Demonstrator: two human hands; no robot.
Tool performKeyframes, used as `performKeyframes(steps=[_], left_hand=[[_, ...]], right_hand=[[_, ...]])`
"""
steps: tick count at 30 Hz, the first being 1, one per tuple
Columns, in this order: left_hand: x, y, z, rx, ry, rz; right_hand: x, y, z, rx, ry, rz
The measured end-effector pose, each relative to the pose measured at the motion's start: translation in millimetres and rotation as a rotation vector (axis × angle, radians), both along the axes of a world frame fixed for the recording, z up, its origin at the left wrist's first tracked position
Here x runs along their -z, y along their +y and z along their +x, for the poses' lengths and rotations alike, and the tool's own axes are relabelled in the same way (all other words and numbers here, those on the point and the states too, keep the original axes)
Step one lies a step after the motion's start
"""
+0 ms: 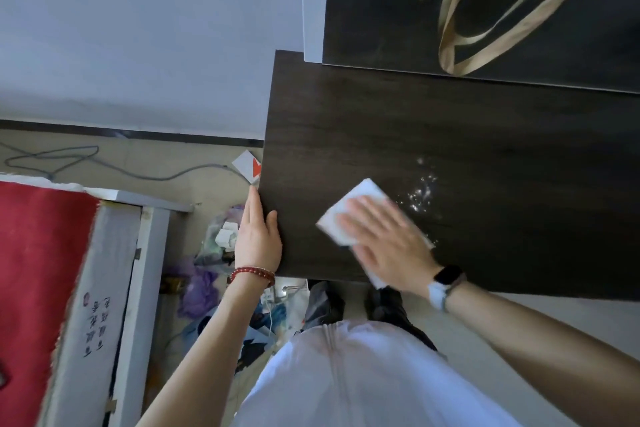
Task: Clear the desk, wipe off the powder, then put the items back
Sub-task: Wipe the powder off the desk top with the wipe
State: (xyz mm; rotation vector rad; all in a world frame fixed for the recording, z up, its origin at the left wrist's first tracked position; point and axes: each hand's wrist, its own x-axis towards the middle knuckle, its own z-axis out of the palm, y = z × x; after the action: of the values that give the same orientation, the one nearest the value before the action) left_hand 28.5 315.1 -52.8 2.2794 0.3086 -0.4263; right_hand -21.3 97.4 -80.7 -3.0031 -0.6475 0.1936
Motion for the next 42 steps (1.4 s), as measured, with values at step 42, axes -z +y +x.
performKeyframes(steps=[42], left_hand=[[-0.7,-13.1,-7.0,-0.1,0.044,0.08]], right_hand=[[-1.0,-76.5,5.8,1.086,-0.013,0.03]])
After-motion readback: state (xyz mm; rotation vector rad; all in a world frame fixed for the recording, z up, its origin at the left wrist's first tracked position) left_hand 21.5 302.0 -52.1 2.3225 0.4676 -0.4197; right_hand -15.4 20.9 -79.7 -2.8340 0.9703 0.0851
